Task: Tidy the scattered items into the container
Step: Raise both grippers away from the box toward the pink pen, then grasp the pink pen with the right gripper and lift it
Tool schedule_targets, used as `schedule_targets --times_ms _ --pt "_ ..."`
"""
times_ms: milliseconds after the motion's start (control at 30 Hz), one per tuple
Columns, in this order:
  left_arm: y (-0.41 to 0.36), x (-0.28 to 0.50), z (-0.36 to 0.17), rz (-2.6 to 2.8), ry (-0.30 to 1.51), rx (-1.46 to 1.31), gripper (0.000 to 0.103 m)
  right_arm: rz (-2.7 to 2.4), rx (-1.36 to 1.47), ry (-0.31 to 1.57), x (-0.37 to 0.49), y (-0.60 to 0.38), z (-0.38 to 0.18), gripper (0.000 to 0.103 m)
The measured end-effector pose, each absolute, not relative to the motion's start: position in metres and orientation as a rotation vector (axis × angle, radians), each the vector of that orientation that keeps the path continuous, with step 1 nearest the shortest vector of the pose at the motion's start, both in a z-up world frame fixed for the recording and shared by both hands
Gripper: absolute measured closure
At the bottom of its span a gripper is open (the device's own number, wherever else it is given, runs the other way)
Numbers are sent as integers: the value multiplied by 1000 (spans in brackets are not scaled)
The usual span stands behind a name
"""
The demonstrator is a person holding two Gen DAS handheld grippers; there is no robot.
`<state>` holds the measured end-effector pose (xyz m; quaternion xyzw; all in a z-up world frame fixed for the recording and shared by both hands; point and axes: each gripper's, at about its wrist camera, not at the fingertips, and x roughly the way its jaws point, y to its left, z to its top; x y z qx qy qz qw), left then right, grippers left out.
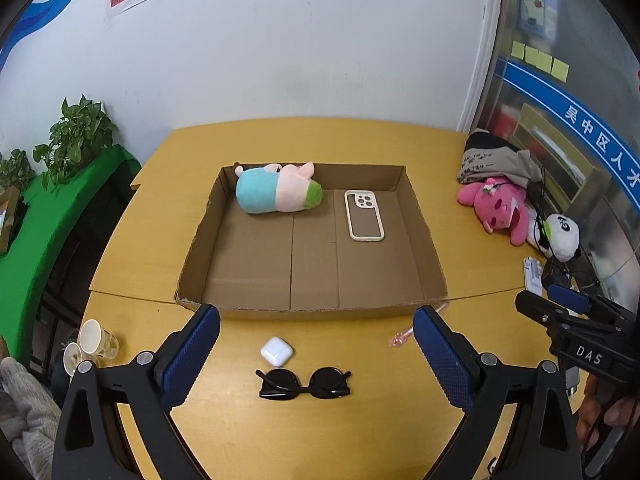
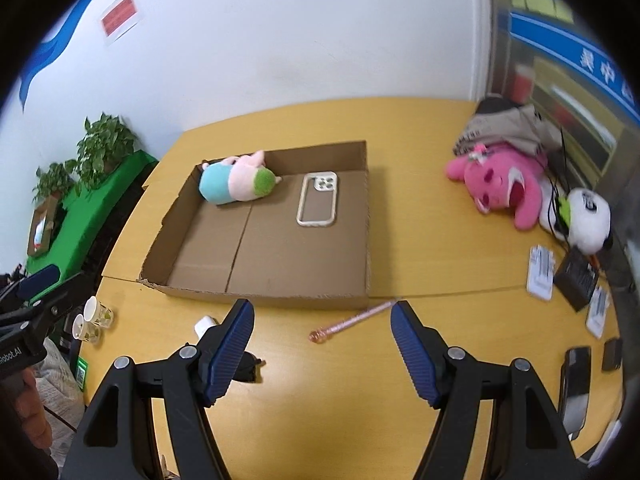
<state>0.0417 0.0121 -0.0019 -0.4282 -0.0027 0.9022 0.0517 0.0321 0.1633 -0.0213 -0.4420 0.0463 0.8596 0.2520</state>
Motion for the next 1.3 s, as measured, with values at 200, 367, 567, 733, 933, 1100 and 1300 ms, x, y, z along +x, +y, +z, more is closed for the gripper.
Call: schedule_targets --times_ms 200,367,567,733,933,1100,1300 --pt "22 38 -16 2708 -25 -1322 4 2240 -1237 124 48 186 -34 32" --pt "24 27 -22 2688 -15 -1304 4 2236 -1245 102 44 184 -41 32" --pt "21 14 -33 2666 -3 -1316 4 2203 -1298 139 35 187 -60 32" --pt "30 16 -64 2602 -17 -1397 4 2159 -1405 146 33 199 -87 32" --pt "62 17 -106 2509 128 -1463 4 2063 -1508 330 26 257 -138 32" --pt "82 9 -141 2435 152 -1541 4 2002 -1549 512 10 301 -177 32" --pt "104 -1 -169 2363 259 -1593 4 1930 -1612 435 -14 319 -214 32"
